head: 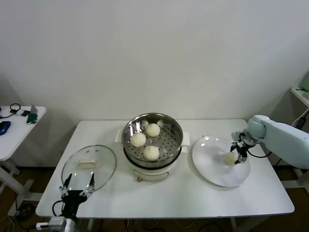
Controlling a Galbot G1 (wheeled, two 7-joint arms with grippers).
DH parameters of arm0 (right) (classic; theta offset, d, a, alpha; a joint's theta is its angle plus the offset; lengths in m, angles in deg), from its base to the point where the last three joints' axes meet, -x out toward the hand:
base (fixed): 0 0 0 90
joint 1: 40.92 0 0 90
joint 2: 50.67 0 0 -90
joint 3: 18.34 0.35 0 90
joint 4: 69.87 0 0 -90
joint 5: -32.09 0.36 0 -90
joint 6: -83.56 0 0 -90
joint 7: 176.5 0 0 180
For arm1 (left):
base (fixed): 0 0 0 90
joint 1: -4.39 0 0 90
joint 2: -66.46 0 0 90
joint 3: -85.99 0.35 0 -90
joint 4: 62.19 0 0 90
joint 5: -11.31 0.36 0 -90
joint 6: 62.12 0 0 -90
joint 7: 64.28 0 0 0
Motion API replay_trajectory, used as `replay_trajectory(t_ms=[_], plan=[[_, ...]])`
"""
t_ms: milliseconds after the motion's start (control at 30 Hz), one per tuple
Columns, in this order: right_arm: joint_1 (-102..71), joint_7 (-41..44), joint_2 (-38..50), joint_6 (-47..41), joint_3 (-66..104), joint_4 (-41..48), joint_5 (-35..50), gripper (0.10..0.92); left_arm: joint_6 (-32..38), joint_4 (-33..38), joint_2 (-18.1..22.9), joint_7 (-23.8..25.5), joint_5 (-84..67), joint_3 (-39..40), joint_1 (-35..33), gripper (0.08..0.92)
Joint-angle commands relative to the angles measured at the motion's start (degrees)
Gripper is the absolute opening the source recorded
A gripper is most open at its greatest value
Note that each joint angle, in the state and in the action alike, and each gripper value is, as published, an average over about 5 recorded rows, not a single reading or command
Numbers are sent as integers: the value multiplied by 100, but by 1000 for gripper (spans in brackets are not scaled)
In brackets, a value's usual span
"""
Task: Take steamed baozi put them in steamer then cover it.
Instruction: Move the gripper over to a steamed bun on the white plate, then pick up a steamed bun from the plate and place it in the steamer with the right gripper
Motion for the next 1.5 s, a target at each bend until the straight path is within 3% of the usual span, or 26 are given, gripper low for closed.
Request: replay_trajectory(t_ms=[33,367,600,833,1000,1500], plan=[[20,80,-50,-15,79,12,204,648,-5,-16,-12,-7,-7,-6,7,823],[2653,349,74,-30,-1495,-1072,1793,636,-27,-14,-27,1,17,35,31,823],[4507,475,-493,-306,-2166,-1863,3137,636,-27,-25,-86,0,-17,25,28,823],[4837,150,-1171,-853,-1894,-2579,4118,636,-30,-40,-133,-6,-101,18,54,823],[4426,-133,-1570,-1055,-1924,-2846,4074,636,-54,-19,-145,-5,-174,-31,74,823],[3007,-513,-2049,-1087,-2145,-2357,2803,636,-64,18,-206,-5,-319,-184,43,823]])
